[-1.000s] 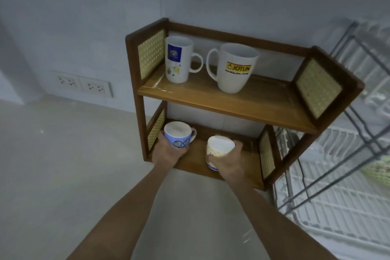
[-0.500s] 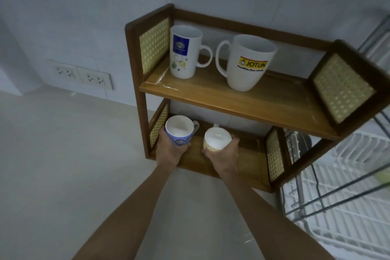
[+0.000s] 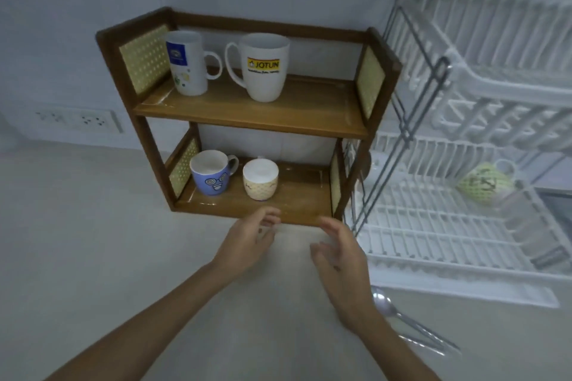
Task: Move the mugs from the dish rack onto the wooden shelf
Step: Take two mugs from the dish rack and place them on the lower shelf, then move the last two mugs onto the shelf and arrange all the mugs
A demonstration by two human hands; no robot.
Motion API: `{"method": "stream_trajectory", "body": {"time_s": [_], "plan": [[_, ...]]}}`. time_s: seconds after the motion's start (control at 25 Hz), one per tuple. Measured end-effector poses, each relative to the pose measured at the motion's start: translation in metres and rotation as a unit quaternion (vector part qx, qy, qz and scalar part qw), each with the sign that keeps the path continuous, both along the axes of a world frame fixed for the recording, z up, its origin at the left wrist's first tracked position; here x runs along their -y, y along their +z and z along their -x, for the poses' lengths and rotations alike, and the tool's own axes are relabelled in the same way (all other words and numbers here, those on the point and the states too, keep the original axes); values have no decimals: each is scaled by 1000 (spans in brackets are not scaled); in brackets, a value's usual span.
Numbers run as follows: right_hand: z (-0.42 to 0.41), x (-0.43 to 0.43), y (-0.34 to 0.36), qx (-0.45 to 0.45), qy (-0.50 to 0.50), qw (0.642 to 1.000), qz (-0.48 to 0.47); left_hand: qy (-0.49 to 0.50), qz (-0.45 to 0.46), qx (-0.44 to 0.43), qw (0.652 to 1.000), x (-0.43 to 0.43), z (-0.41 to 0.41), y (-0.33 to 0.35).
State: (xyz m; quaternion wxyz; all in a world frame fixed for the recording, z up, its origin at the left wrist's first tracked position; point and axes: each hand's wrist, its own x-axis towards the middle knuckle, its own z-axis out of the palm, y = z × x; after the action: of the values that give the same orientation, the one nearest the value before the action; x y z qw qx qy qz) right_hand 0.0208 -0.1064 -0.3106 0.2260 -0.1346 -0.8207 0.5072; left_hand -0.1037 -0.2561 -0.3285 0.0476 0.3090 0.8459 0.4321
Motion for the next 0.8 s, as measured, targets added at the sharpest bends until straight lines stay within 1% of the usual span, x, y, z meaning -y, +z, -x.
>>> {"method": "stream_trajectory", "body": {"time_s": [0.08,0.16,0.24,0.32,0.36,0.44,0.52,0.56,0.64,0.72,0.76,0.8], "plan": [[-43,-35,2,-32,-43,999,10,-104,-8,-76,992,-26,-30,15],[-69,-76,4,-34,-79,996,4,-181,-37,-131,974,-58,-60,31],[-85,-118,7,-18,-98,995,-7,-230,-70,-156,958,-96,-88,42],[-93,-164,11,1,-107,994,-36,-244,-95,-146,954,-140,-112,46],[-93,-186,12,12,-113,992,-58,-238,-103,-114,959,-160,-120,48],[-85,-234,15,41,-136,985,-102,-192,-108,-10,975,-202,-123,49],[-66,-285,20,90,-160,972,-145,-117,-77,114,984,-245,-109,49],[-53,-307,23,119,-164,966,-158,-72,-59,183,979,-263,-94,46],[-24,-341,32,185,-171,952,-175,39,-67,315,946,-289,-64,44],[5,-371,39,246,-168,928,-223,151,-90,363,915,-313,-35,43],[14,-371,39,280,-170,907,-264,189,-95,382,899,-315,-23,41],[22,-374,38,316,-169,882,-305,222,-105,414,876,-319,-16,43]]}}
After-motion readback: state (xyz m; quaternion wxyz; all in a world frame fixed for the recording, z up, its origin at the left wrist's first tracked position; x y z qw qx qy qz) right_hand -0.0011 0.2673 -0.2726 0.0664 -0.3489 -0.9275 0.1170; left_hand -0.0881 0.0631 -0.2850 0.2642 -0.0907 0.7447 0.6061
